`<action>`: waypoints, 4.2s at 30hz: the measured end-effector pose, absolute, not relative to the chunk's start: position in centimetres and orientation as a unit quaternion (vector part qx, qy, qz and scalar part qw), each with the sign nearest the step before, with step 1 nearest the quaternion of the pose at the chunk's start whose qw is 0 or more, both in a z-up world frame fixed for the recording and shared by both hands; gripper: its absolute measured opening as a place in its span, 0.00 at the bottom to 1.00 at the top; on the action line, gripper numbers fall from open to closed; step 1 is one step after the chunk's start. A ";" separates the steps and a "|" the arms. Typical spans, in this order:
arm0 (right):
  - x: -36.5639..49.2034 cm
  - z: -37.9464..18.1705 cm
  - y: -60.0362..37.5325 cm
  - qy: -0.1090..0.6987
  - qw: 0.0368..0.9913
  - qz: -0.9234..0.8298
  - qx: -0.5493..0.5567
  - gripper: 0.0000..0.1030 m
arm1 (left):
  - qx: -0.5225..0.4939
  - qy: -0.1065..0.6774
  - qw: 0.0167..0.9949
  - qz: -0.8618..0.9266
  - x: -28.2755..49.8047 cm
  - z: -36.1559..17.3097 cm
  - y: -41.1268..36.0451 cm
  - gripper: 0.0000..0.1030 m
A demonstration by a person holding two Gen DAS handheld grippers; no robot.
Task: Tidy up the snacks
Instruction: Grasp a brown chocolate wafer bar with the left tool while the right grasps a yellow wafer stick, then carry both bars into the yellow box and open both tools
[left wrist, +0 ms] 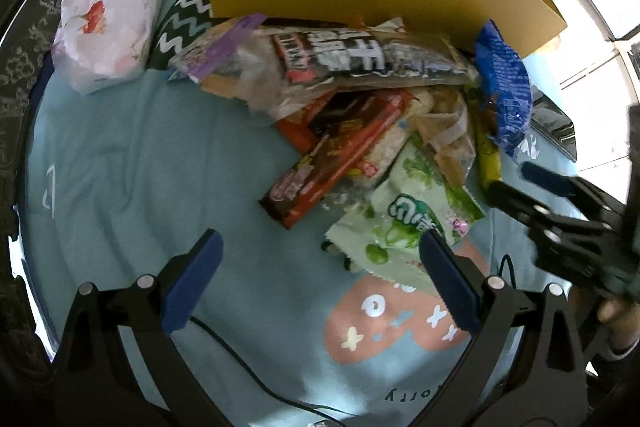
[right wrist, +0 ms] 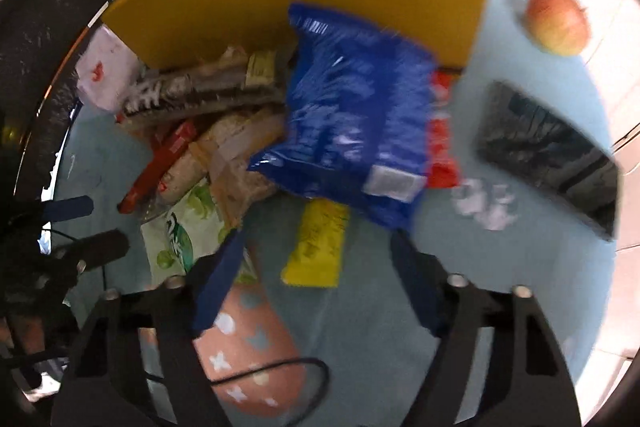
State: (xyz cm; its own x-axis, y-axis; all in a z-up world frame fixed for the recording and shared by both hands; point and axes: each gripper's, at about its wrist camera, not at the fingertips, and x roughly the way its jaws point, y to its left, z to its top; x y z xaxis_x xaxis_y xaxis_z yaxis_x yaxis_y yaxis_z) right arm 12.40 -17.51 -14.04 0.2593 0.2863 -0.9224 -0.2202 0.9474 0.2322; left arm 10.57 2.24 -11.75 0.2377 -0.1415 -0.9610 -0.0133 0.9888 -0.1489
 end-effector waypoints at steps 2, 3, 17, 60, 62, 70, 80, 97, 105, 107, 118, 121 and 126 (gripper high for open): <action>13.1 -15.2 -16.7 0.600 0.787 0.147 0.008 0.57 | -0.065 0.616 0.784 -0.039 10.9 -11.9 2.6 0.97; 13.1 -15.0 -16.2 0.591 0.793 0.150 -0.010 0.49 | -0.067 0.616 0.784 -0.039 11.0 -12.0 2.7 0.97; 9.1 -13.5 -24.7 0.648 0.713 0.226 0.148 0.23 | -0.069 0.604 0.791 -0.069 14.2 -12.9 3.1 0.96; 7.2 -14.5 -13.5 0.597 0.753 0.223 -0.163 0.24 | -0.095 0.631 0.764 -0.095 11.4 -15.5 3.9 0.24; 7.8 -14.4 -14.9 0.619 0.745 0.228 -0.095 0.24 | -0.100 0.632 0.763 -0.095 11.5 -15.4 4.0 0.24; 8.8 -11.1 -22.5 0.629 0.702 0.279 0.184 0.24 | -0.113 0.592 0.789 -0.121 8.9 -10.2 4.7 0.23; 9.0 -8.8 -21.8 0.607 0.737 0.294 0.049 0.25 | -0.119 0.578 0.799 -0.114 8.5 -8.4 5.0 0.23; 6.4 -10.2 -19.4 0.611 0.740 0.280 -0.032 0.18 | -0.115 0.572 0.798 -0.151 7.4 -7.2 3.2 0.23; 10.1 -0.4 -23.5 0.492 0.811 0.302 0.093 0.19 | -0.099 0.508 0.838 -0.174 7.7 -0.9 2.4 0.23; 12.2 1.7 -23.6 0.446 0.840 0.291 0.105 0.19 | -0.097 0.482 0.853 -0.176 9.3 0.9 2.1 0.23; 23.7 1.1 -20.5 0.371 0.911 0.175 0.036 0.30 | -0.088 0.440 0.887 -0.107 26.2 2.0 -0.6 0.36; 24.5 -0.6 -21.2 0.407 0.899 0.153 0.046 0.44 | -0.094 0.440 0.891 -0.064 27.1 0.4 -0.5 0.78; 21.4 -0.5 -22.9 0.373 0.912 0.166 0.040 0.62 | -0.082 0.433 0.894 -0.078 25.3 0.2 -0.5 0.81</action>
State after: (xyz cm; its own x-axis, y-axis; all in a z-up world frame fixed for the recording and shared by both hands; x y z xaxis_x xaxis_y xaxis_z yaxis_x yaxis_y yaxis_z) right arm 21.35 -22.93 -0.51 0.6663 0.3337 -0.6669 -0.2733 0.9413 0.1980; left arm 25.34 -0.46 0.16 0.6131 -0.2100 -0.7616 0.0673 0.9744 -0.2146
